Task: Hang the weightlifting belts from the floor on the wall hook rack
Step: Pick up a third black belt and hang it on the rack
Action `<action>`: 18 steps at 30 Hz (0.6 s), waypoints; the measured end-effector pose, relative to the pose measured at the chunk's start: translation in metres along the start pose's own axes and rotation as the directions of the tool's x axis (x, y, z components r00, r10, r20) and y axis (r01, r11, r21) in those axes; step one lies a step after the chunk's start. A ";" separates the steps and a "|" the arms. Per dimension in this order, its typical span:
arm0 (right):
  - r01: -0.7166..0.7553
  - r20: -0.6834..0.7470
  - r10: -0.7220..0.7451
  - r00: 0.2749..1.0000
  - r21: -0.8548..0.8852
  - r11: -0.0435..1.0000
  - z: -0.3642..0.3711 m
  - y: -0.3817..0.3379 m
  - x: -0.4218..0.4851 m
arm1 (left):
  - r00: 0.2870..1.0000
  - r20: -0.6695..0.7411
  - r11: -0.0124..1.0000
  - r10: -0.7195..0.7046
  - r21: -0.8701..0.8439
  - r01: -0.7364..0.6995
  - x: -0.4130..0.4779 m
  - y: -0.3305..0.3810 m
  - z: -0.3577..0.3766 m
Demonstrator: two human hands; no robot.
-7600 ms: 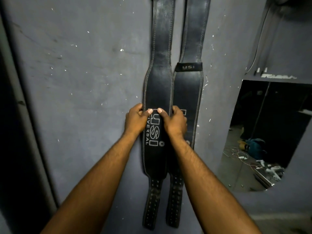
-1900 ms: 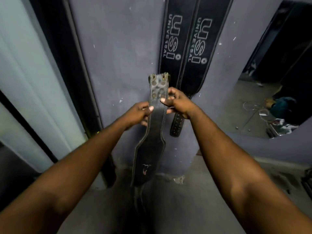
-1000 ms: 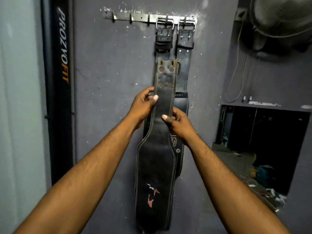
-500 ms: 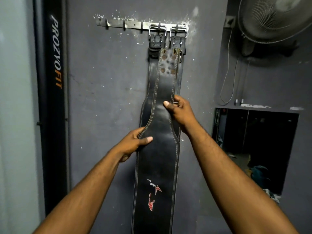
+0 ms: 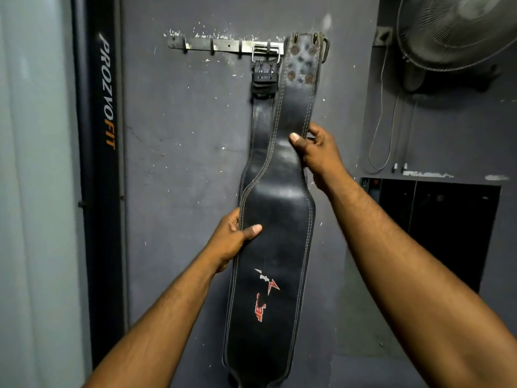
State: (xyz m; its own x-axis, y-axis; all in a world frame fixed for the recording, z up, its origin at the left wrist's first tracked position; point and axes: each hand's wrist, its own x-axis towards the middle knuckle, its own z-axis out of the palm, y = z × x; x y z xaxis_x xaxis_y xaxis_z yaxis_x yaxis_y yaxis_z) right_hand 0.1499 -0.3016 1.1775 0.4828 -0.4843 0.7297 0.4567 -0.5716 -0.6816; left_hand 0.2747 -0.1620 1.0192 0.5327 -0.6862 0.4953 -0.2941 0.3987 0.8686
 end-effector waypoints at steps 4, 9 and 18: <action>-0.016 -0.011 0.016 1.000 0.024 1.000 -0.006 -0.007 0.001 | 0.997 0.042 0.998 -0.059 0.019 0.058 0.002 0.001 -0.005; 0.002 -0.036 -0.002 0.999 0.005 1.000 -0.013 -0.014 0.005 | 0.980 0.105 0.985 -0.170 0.036 0.167 -0.014 -0.018 -0.001; 0.045 -0.020 -0.045 0.999 -0.030 0.999 -0.025 -0.022 0.005 | 0.932 0.229 0.956 -0.281 0.150 0.252 -0.036 -0.040 0.005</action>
State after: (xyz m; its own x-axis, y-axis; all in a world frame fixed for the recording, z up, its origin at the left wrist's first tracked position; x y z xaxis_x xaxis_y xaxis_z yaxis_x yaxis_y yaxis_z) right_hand 0.1238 -0.3076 1.1977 0.4463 -0.4712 0.7608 0.4552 -0.6124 -0.6463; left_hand 0.2627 -0.1564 0.9665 0.3972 -0.8910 0.2198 -0.2662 0.1173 0.9567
